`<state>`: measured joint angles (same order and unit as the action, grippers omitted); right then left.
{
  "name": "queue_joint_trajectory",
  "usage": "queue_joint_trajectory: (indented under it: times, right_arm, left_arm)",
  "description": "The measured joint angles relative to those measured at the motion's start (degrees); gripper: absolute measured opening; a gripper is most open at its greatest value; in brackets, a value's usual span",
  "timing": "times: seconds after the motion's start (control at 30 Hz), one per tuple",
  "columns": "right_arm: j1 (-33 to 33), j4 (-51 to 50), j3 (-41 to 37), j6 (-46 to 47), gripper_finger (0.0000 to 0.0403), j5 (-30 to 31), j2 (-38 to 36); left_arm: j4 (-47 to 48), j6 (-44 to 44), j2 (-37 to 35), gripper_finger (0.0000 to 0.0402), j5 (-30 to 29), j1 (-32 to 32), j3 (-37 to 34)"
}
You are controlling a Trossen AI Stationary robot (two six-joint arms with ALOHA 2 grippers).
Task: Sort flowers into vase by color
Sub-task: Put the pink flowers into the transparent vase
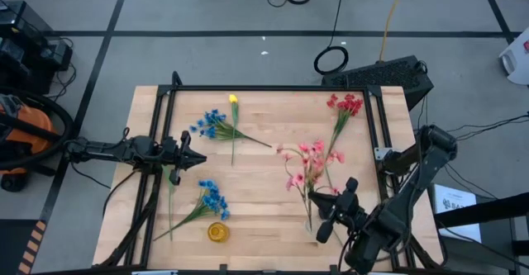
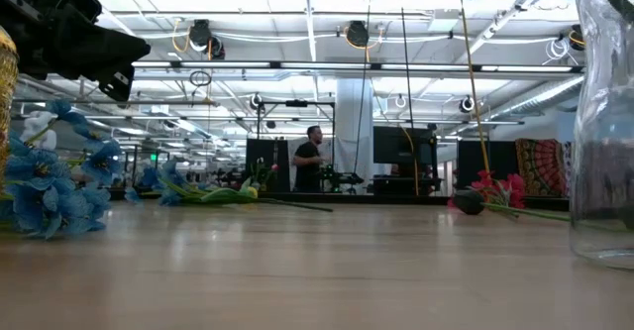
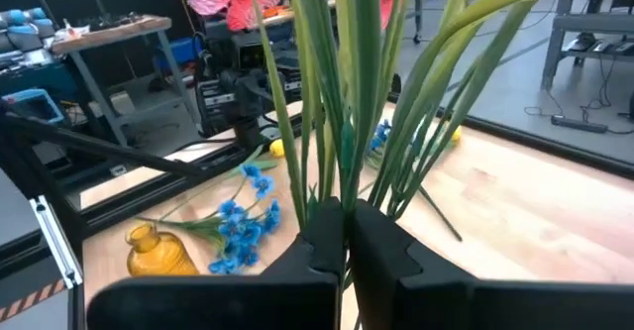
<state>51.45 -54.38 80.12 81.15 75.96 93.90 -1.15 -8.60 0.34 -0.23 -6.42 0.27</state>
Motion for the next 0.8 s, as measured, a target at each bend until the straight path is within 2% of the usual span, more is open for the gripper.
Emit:
queue_joint_trajectory:
  times: [0.17, 0.53, 0.8]
  right_arm:
    - [1.4, -5.9, 0.0, 9.0, 0.0002, 0.5, 3.6]
    - [1.9, -5.7, 0.0, 14.3, 0.0018, 0.1, 8.2]
    - [2.0, -6.1, 0.0, 12.7, 0.0020, -6.8, 8.2]
  left_arm:
    - [0.0, 0.0, 0.0, 0.0036, 0.0, 0.0, 0.0]
    - [0.0, 0.0, 0.0, 0.0036, 0.0, 0.0, 0.0]
    - [0.0, 0.0, 0.0, 0.0036, 0.0, 0.0, 0.0]
